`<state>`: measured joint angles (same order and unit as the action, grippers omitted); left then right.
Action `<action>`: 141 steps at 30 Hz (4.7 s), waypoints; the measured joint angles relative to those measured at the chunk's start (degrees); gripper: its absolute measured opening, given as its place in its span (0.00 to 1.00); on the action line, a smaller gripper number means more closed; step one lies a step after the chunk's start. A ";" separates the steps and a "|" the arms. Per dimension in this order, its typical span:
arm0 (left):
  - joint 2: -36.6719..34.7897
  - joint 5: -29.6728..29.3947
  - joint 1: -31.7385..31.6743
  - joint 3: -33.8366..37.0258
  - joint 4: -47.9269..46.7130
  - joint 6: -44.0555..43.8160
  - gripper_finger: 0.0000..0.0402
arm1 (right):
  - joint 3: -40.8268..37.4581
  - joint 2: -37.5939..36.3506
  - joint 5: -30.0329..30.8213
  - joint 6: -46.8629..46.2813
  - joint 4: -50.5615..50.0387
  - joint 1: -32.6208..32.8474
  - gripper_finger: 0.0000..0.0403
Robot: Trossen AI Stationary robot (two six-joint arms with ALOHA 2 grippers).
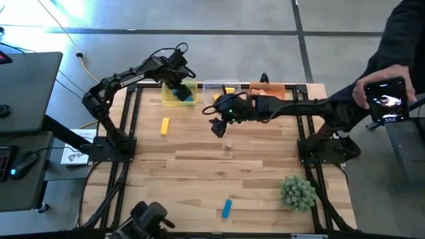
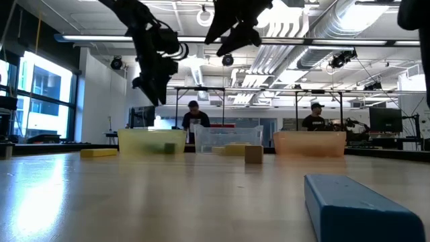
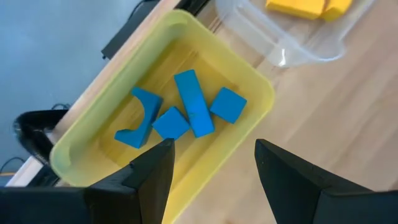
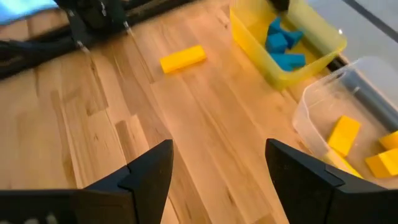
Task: Sort & place blocks by color
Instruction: Put the brown block into the orange bin
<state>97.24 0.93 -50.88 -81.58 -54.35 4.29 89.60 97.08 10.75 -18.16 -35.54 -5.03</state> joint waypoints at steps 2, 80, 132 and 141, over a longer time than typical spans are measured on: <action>-1.78 0.13 0.02 0.00 -0.51 -0.01 0.53 | 0.00 1.03 -0.21 0.04 -0.27 -0.05 0.60; -23.12 -10.60 40.86 3.96 -15.62 -46.16 0.53 | -22.08 5.59 -17.45 71.18 4.78 0.72 0.60; -23.10 -19.82 32.56 3.98 -14.33 -18.21 0.53 | -8.63 12.42 -10.67 25.84 -1.57 -0.99 0.26; -23.09 -19.56 24.22 3.98 -11.01 -8.92 0.53 | -0.33 12.42 2.45 25.63 -9.46 -1.77 0.26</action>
<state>74.15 -18.63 -26.66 -77.60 -65.36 -4.62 89.28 109.49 13.19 7.47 -45.00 -6.80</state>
